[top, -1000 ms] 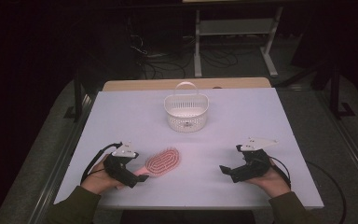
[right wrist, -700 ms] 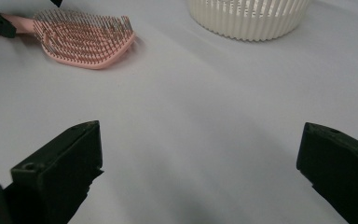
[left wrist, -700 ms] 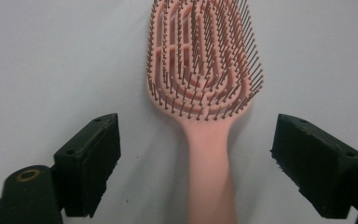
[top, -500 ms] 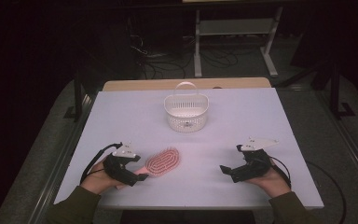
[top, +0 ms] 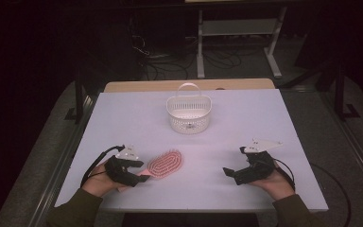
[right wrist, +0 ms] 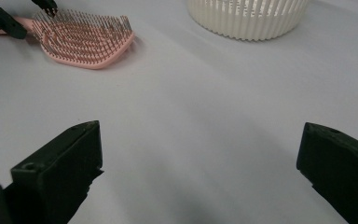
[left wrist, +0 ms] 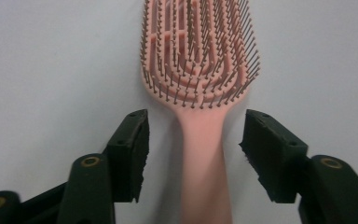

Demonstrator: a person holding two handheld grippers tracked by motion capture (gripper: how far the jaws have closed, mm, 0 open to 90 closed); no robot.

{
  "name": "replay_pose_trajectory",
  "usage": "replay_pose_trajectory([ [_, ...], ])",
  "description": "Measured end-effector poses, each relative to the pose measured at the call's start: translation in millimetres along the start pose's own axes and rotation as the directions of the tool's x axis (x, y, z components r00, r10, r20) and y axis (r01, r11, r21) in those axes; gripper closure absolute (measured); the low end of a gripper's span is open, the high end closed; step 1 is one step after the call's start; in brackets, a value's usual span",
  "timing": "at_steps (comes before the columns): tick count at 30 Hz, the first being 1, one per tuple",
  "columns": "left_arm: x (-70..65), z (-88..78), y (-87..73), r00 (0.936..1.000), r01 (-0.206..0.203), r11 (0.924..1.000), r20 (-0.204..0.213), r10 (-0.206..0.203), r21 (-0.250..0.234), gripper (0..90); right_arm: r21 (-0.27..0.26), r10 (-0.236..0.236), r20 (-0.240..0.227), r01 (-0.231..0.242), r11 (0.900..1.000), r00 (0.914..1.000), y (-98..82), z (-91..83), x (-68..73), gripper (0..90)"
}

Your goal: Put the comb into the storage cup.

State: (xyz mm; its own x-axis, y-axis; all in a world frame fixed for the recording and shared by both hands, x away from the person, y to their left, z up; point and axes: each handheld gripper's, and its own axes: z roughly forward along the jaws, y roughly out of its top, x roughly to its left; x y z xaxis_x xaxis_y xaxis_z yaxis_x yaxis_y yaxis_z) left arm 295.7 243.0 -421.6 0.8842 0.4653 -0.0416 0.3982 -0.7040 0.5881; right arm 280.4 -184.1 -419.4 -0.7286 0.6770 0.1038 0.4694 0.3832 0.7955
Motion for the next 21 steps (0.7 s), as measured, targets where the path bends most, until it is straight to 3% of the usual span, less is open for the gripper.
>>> replay_pose_trajectory([
  [13, 0.2, 2.4, 1.0, 0.9995, 0.005, 0.9994, 0.03, -0.006, 0.035, 55.5, -0.001, -0.001, 0.0, 0.001, 1.0, 1.0, 0.0, -0.1, 0.2, 0.0],
  [21, 0.1, 5.5, 2.7, 0.9998, -0.003, 0.9982, 0.021, 0.001, 0.06, 56.5, -0.001, 0.0, -0.001, 0.0, 1.0, 1.0, 0.1, 0.1, 0.2, 0.0],
])
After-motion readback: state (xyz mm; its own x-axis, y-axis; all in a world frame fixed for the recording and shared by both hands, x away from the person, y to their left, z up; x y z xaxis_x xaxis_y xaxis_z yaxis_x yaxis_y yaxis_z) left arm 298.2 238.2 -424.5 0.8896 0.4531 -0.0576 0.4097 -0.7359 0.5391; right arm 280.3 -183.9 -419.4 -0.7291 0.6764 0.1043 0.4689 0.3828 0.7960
